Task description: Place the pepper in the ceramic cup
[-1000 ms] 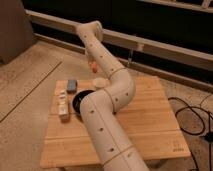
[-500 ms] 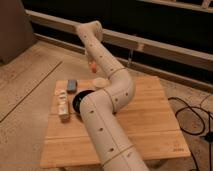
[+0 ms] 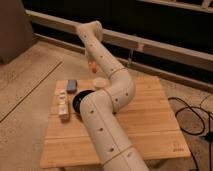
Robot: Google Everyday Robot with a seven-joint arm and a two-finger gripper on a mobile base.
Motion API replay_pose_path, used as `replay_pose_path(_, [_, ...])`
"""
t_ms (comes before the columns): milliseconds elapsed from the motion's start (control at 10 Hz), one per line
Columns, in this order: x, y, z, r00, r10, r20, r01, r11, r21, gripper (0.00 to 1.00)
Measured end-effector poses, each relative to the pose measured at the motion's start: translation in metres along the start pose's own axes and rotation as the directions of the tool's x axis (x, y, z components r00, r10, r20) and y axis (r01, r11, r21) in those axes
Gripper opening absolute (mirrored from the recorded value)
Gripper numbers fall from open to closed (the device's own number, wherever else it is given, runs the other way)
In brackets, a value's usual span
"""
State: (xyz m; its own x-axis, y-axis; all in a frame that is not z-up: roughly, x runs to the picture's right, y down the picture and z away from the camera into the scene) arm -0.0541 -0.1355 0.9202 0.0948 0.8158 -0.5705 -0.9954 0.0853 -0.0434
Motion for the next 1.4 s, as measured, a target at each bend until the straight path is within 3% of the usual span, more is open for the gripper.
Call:
replay_pose_path(300, [0.001,0.0,0.004,1.0,-0.004,-0.005,0.004,1.0,0.003,0.0])
replay_pose_path(700, [0.004,0.018,0.038,0.996,-0.087,-0.034,0.087,0.996,0.002,0.0])
replay_pose_path(1000, [0.002,0.023,0.038,0.994,-0.104,-0.025,0.103,0.995,-0.005,0.0])
replay_pose_path(1200, [0.003,0.031,0.04,0.994,-0.107,-0.027,0.106,0.994,-0.036,0.0])
replay_pose_path(1400, [0.007,0.064,0.043,0.991,-0.133,-0.029,0.129,0.984,-0.121,0.0])
